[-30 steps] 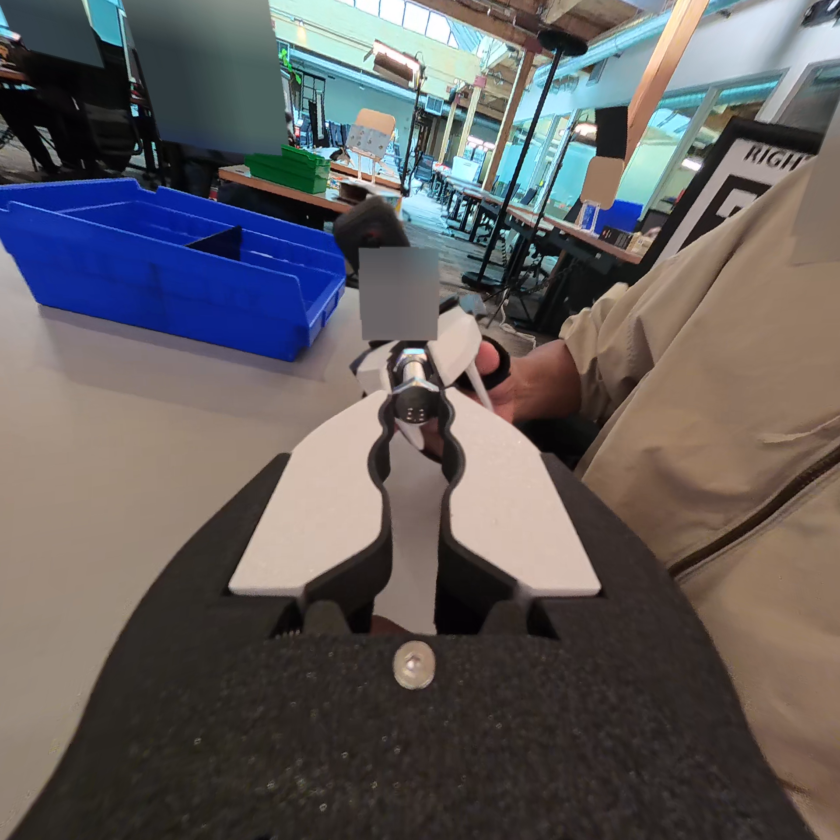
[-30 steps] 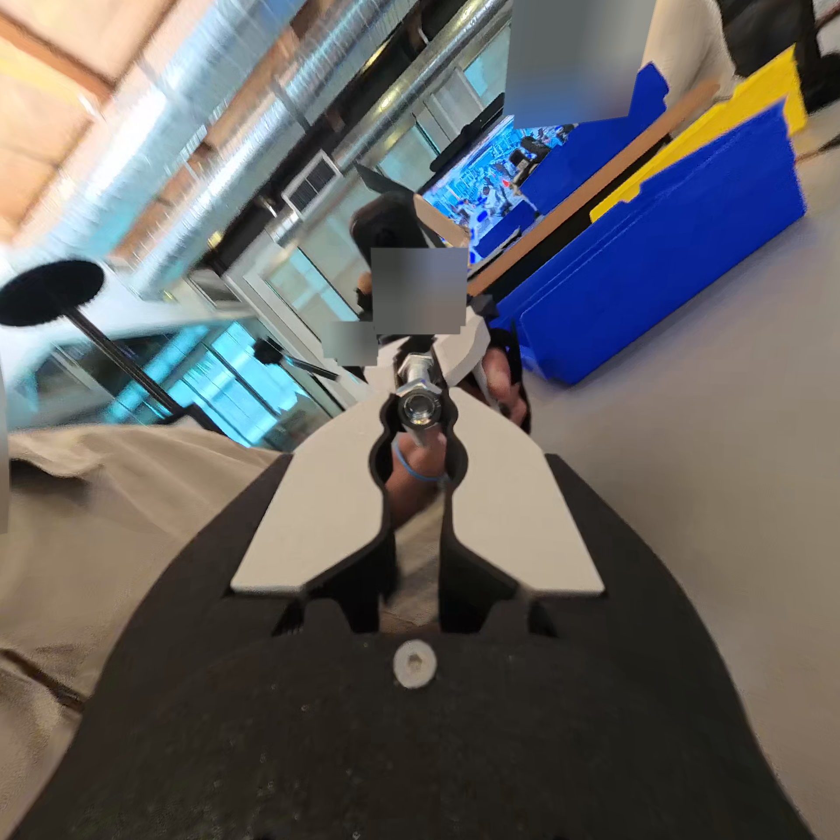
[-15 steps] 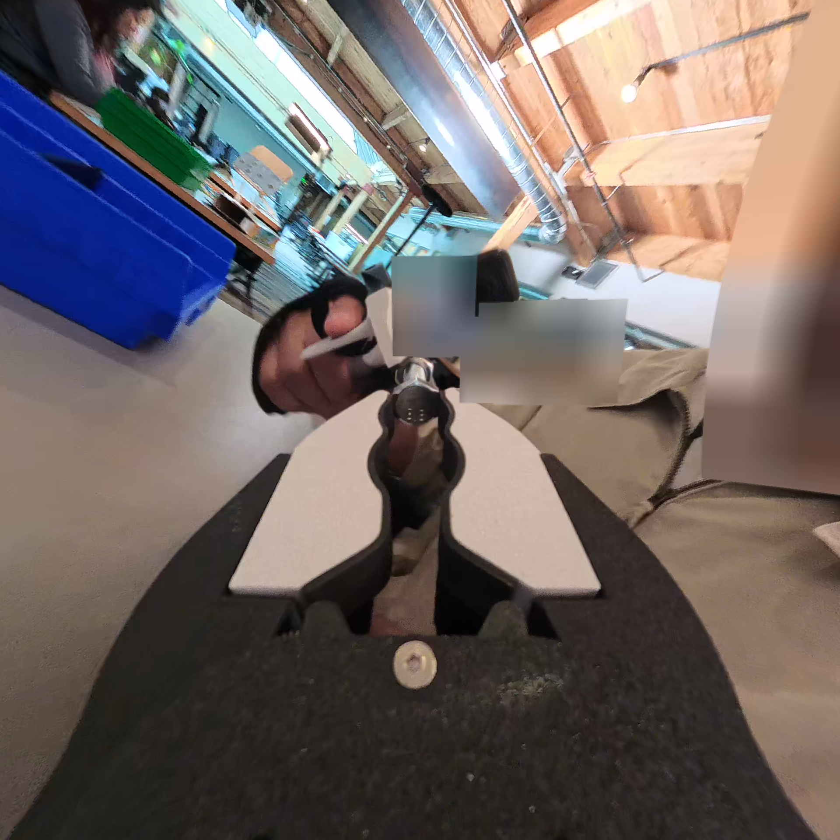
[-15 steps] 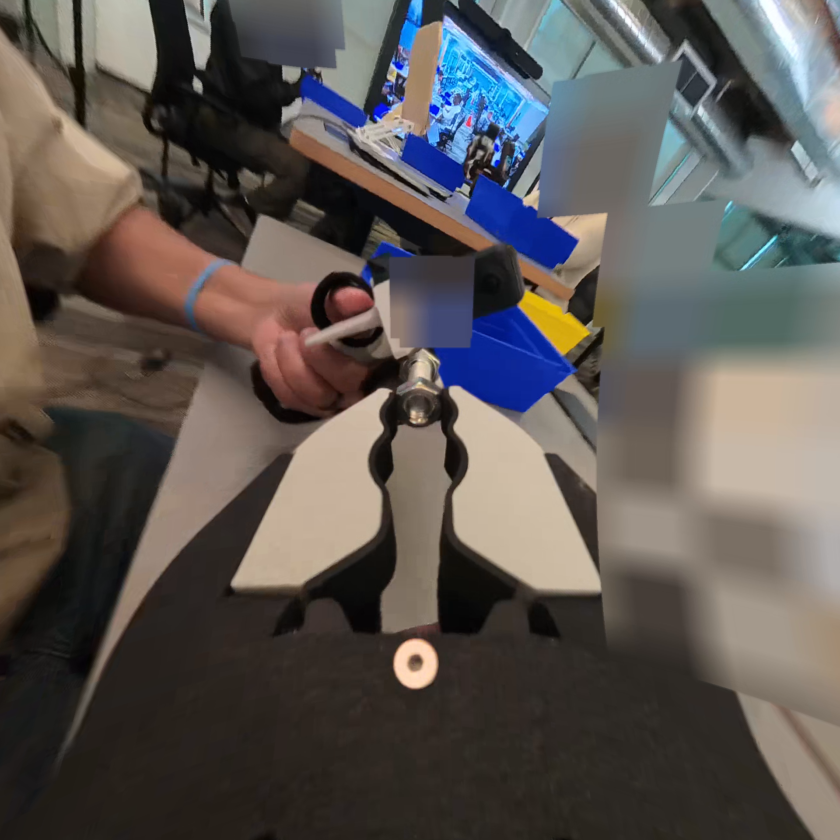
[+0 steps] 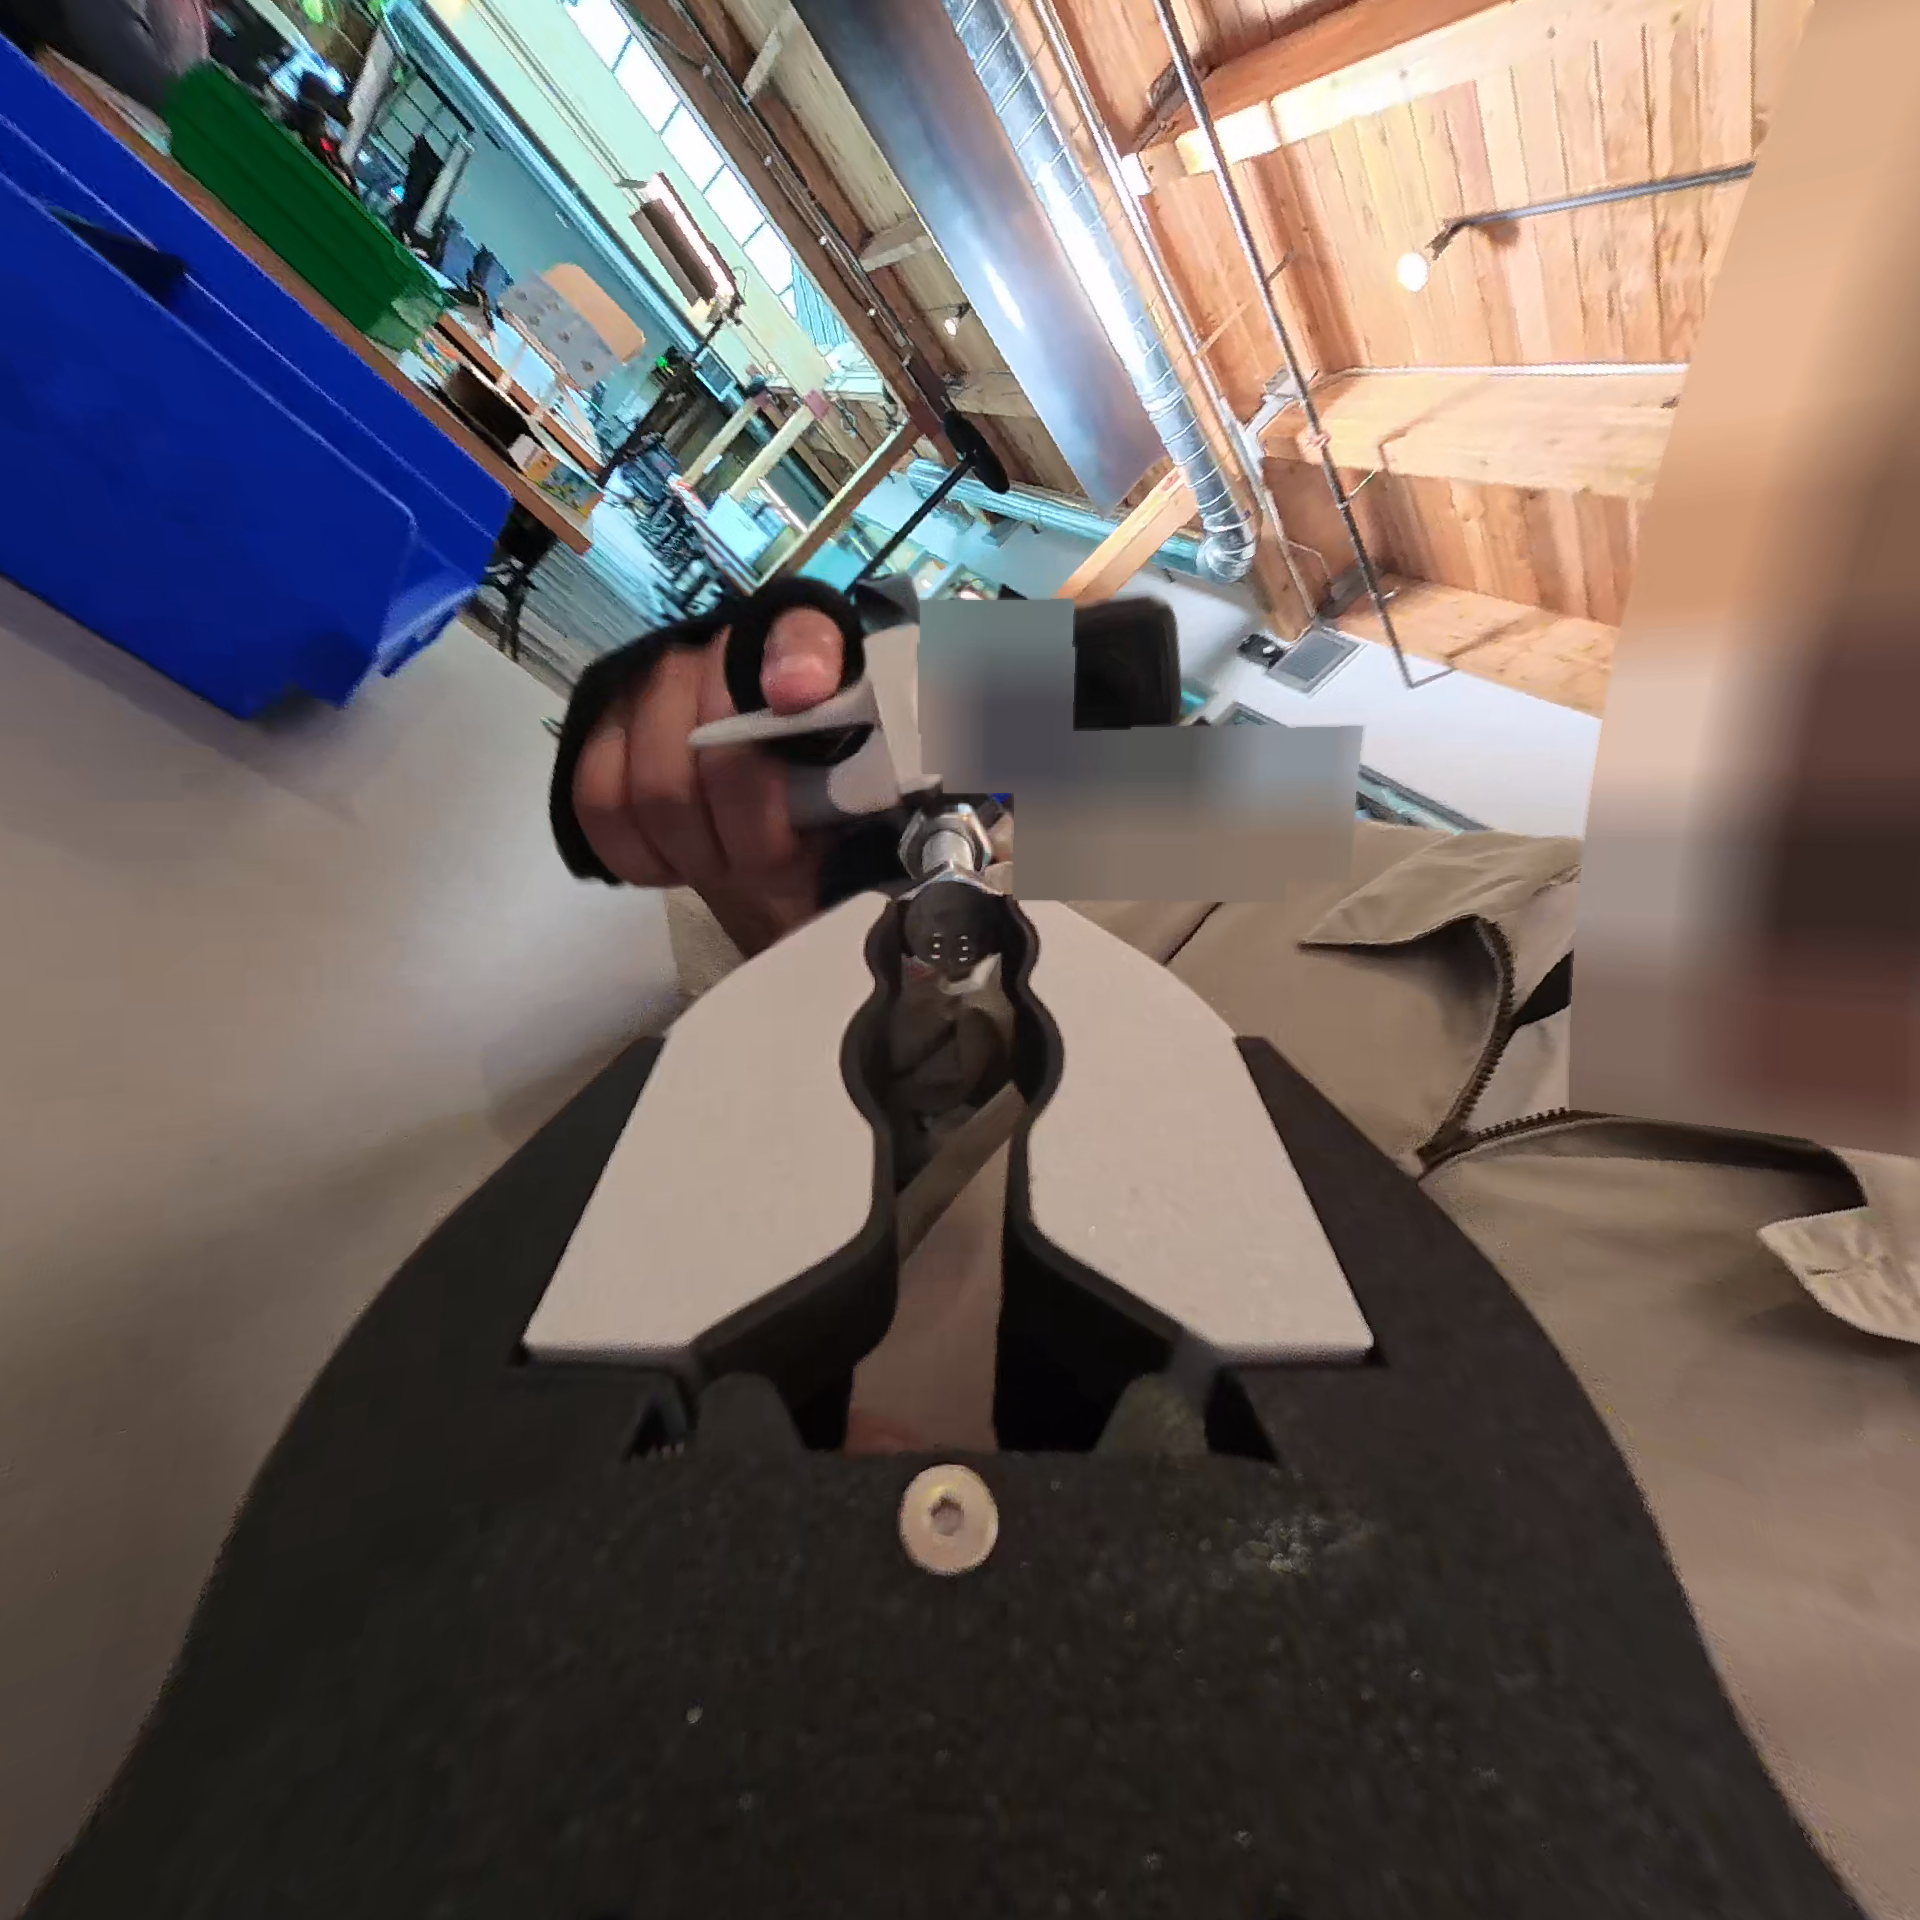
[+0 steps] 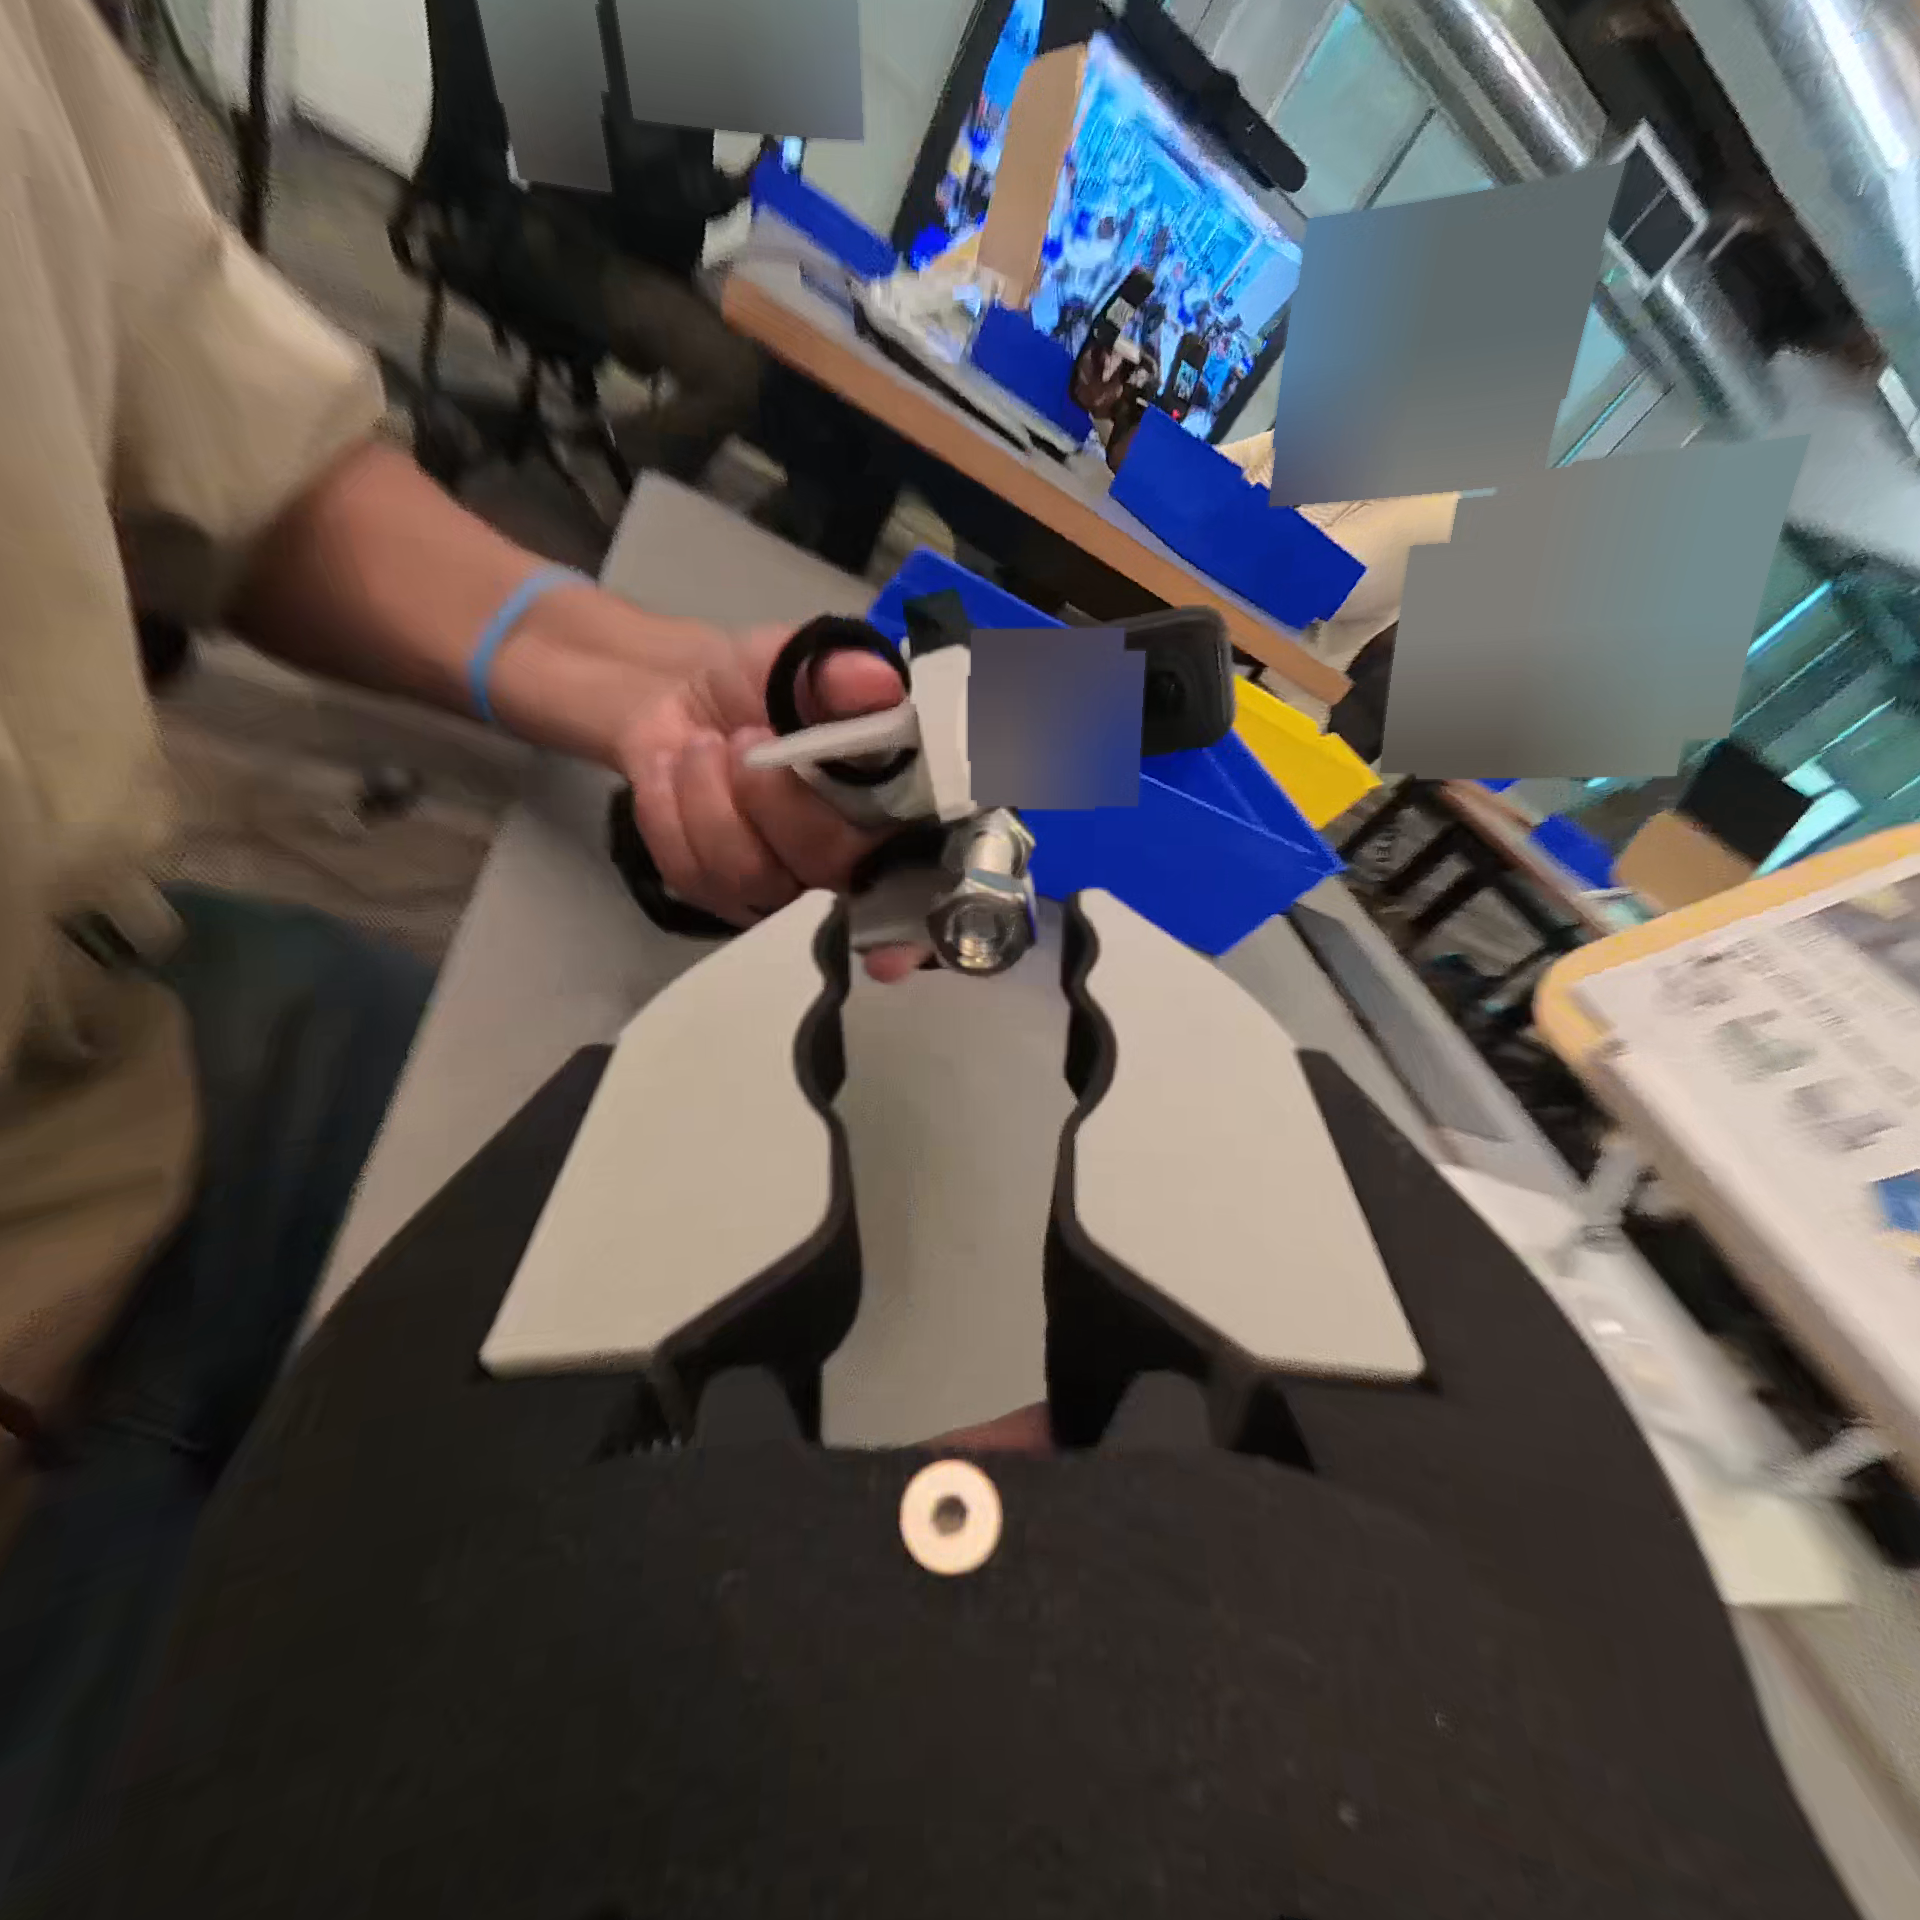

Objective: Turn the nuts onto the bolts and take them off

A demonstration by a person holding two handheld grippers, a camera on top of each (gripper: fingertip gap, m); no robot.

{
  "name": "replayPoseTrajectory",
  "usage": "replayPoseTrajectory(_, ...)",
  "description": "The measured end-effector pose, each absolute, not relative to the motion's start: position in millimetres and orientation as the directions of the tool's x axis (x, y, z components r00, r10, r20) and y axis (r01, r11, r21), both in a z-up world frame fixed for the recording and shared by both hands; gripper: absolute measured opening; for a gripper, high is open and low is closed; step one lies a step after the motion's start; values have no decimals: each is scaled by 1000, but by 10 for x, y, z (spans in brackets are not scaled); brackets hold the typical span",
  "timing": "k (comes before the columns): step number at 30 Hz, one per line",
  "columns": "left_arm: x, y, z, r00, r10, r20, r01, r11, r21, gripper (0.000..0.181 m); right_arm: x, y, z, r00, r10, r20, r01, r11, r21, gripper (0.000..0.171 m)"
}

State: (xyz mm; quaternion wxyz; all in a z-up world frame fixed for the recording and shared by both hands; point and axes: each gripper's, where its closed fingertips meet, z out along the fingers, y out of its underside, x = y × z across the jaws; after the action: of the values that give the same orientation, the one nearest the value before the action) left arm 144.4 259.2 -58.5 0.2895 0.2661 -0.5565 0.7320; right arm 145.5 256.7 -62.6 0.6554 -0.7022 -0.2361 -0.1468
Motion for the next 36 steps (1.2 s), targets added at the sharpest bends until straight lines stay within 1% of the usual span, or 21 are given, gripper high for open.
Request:
replayPoseTrajectory(3, 1508, 2704, -568, -730, 63, 681, -673, -240, -699, 17, 1433, 2572, -606, 952, 164, 260, 260, 23, -965, 47)
replayPoseTrajectory(5, 1559, 2772, -599, -779, -35, 626, -603, -234, -763, 17, 1465, 2612, -654, 985, 174, 3, 0, 18, -1000, 50)
replayPoseTrajectory(6, 1568, 2795, -619, -803, -81, 590, -564, -215, -797, 17, 1471, 2635, -687, 971, 190, -146, -151, 16, -988, 52)
replayPoseTrajectory(8, 1563, 2825, -627, -850, -155, 504, -477, -180, -860, 17, 1497, 2685, -774, 885, 208, -418, -430, 17, -903, 45)
replayPoseTrajectory(10, 1548, 2831, -642, -884, -218, 413, -393, -131, -910, 17, 1439, 2694, -781, 750, 285, -596, -630, 36, -775, 37)
replayPoseTrajectory(11, 1534, 2829, -643, -897, -240, 372, -355, -110, -928, 17, 1449, 2716, -820, 683, 282, -673, -706, 23, -707, 40)
replayPoseTrajectory(13, 1486, 2808, -653, -913, -256, 316, -309, -68, -948, 17, 1436, 2720, -783, 518, 354, -779, -836, 19, -548, 41)
replayPoseTrajectory(14, 1482, 2800, -654, -915, -268, 302, -298, -58, -953, 17, 1431, 2720, -764, 444, 387, -808, -879, 13, -477, 44)
replayPoseTrajectory(15, 1471, 2788, -671, -917, -272, 293, -294, -39, -955, 17, 1417, 2720, -741, 401, 416, -816, -900, 9, -437, 46)
replayPoseTrajectory(17, 1455, 2763, -712, -921, -277, 275, -283, -10, -959, 17, 1407, 2747, -762, 410, 399, -820, -897, 17, -441, 49)
replayPoseTrajectory(19, 1430, 2727, -757, -923, -272, 273, -288, 14, -958, 17, 1416, 2758, -759, 450, 376, -810, -882, 42, -470, 46)
replayPoseTrajectory(20, 1420, 2708, -771, -922, -267, 279, -294, 17, -956, 17, 1429, 2753, -742, 473, 368, -801, -871, 59, -487, 42)
replayPoseTrajectory(21, 1430, 2696, -770, -918, -272, 287, -300, 7, -954, 17, 1430, 2746, -724, 505, 359, -785, -853, 72, -517, 29)
replayPoseTrajectory(22, 1423, 2681, -761, -915, -257, 310, -319, -7, -948, 17, 1433, 2742, -722, 552, 338, -763, -824, 82, -560, 19)
replayPoseTrajectory(26, 1433, 2660, -714, -886, -204, 417, -409, -81, -909, 17, 1435, 2726, -715, 751, 242, -615, -647, 80, -759, 18)
replayPoseTrajectory(28, 1437, 2642, -702, -872, -180, 454, -442, -104, -891, 17, 1447, 2709, -709, 845, 200, -496, -516, 61, -855, 18)
replayPoseTrajectory(31, 1413, 2619, -650, -847, -108, 521, -506, -143, -851, 17, 1439, 2685, -681, 962, 140, -236, -241, 16, -970, 19)
replayPoseTrajectory(33, 1393, 2611, -600, -817, -41, 575, -561, -177, -809, 17, 1424, 2668, -650, 990, 127, -57, -55, -21, -998, 19)
replayPoseTrajectory(36, 1430, 2667, -512, -753, 52, 656, -646, -245, -723, 17, 1479, 2609, -637, 972, 108, 207, 215, -69, -974, 19)
